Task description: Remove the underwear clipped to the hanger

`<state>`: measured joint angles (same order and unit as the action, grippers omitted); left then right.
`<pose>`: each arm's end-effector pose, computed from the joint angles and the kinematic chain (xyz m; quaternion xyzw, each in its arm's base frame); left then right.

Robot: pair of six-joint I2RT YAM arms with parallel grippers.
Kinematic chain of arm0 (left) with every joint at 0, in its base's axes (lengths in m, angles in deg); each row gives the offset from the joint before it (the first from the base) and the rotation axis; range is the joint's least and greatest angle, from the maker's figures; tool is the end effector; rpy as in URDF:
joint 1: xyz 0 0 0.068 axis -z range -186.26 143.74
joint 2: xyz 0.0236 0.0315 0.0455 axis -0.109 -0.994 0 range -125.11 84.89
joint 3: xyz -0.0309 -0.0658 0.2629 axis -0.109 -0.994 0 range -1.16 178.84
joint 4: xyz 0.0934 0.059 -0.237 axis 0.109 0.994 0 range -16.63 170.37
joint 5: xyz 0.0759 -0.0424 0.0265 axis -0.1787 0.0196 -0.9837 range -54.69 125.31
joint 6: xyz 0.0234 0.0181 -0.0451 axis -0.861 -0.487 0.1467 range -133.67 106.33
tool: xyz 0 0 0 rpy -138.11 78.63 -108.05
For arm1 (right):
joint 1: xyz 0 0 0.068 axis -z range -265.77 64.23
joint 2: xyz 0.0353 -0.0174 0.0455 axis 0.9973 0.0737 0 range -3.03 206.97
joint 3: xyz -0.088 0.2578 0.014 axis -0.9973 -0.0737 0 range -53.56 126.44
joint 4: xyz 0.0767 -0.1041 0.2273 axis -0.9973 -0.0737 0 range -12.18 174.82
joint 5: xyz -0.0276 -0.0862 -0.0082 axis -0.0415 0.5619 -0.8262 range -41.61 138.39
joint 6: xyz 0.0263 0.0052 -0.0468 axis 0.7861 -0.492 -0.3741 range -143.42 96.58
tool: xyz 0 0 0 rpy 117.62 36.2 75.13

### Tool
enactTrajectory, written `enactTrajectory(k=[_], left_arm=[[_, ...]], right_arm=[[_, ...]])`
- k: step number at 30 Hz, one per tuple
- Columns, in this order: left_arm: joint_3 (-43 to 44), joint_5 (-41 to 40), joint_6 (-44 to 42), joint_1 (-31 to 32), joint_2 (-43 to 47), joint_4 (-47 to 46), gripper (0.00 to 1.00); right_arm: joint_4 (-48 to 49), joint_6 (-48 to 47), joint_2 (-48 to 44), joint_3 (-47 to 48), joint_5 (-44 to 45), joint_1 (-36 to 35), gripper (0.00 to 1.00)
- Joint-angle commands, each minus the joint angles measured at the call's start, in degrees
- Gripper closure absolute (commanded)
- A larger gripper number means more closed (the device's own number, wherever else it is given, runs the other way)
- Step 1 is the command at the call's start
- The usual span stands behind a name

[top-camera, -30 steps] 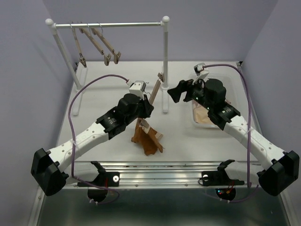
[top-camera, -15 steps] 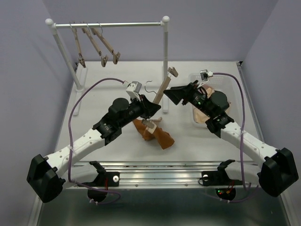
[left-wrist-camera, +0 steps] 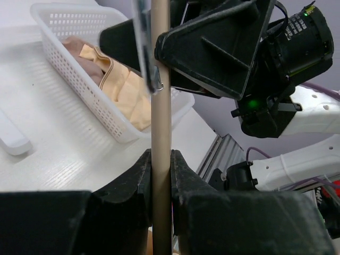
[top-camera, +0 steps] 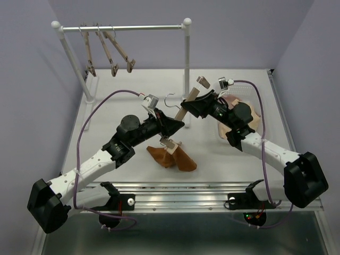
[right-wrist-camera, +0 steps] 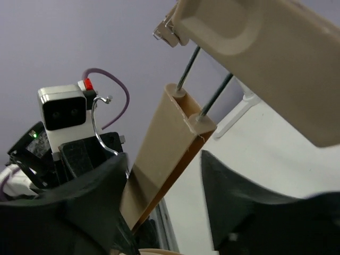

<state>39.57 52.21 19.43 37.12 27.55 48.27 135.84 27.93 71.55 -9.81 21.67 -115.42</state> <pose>0.1647 -0.1698 0.3390 0.1687 0.6332 -0.5392 0.5291 0.2443 0.1576 0.3304 -0.0813 0.5825 0.6188 0.5208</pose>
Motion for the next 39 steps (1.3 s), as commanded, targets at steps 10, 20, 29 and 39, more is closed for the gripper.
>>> enactTrajectory(k=[10, 20, 29, 39], left_arm=[[1.90, 5.07, -1.02, -0.22, -0.14, -6.45, 0.34], [1.55, -0.29, -2.08, -0.31, 4.87, 5.41, 0.01], [-1.09, -0.03, -1.55, -0.57, 7.33, 8.93, 0.01], [-3.29, 2.16, -0.41, -0.66, 8.47, 7.71, 0.01]], right_arm=[[9.01, -0.55, -4.00, -1.47, 1.40, 0.29, 0.99], [3.38, -5.73, -9.46, -1.21, 2.99, 0.29, 0.99], [3.38, -6.26, -10.52, 0.11, 2.55, 0.82, 0.99], [3.47, -6.44, -8.76, 4.24, 0.88, 0.82, 0.99]])
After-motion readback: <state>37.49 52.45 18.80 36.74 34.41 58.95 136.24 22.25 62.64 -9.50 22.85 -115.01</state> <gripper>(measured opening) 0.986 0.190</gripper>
